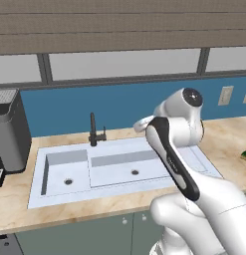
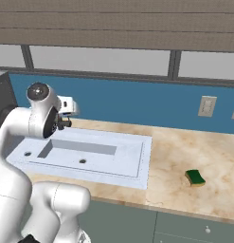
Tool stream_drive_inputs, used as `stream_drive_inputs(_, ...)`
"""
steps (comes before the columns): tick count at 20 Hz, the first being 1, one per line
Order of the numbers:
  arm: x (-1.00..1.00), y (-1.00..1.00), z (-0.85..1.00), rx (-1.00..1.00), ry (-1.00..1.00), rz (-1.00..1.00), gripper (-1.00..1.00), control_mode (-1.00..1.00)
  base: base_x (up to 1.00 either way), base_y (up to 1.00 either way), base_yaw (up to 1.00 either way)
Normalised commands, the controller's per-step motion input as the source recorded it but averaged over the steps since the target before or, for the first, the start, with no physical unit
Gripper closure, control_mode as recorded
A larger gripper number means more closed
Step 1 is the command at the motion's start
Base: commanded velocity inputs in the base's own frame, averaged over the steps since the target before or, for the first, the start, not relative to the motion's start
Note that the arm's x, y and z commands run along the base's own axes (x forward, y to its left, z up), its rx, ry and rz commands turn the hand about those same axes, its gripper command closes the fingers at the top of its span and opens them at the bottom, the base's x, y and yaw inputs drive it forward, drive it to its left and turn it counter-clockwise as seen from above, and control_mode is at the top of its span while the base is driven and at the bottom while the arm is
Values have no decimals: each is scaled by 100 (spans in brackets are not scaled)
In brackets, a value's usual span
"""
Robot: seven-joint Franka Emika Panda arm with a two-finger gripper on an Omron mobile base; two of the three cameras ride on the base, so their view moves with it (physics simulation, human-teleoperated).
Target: Soak the sponge with water for a few seconds and then drop it inside the sink.
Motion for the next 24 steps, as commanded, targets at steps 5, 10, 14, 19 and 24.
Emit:
stream_drive_inputs(5, 0, 0, -3, 0, -16, 15, -100, -100, 0, 0, 0)
stream_drive_inputs(10, 0, 0, 0, 0, -11, 16, -100, -100, 0, 0, 0)
stream_drive_inputs(14, 6, 3, -6, 0, -16, 13, -100, -100, 0, 0, 0)
stream_drive_inputs(19, 7, 4, -13, 0, -20, 11, -100, -100, 0, 0, 0)
stream_drive_inputs(24, 4, 4, -9, 0, -17, 9, -100, -100, 0, 0, 0)
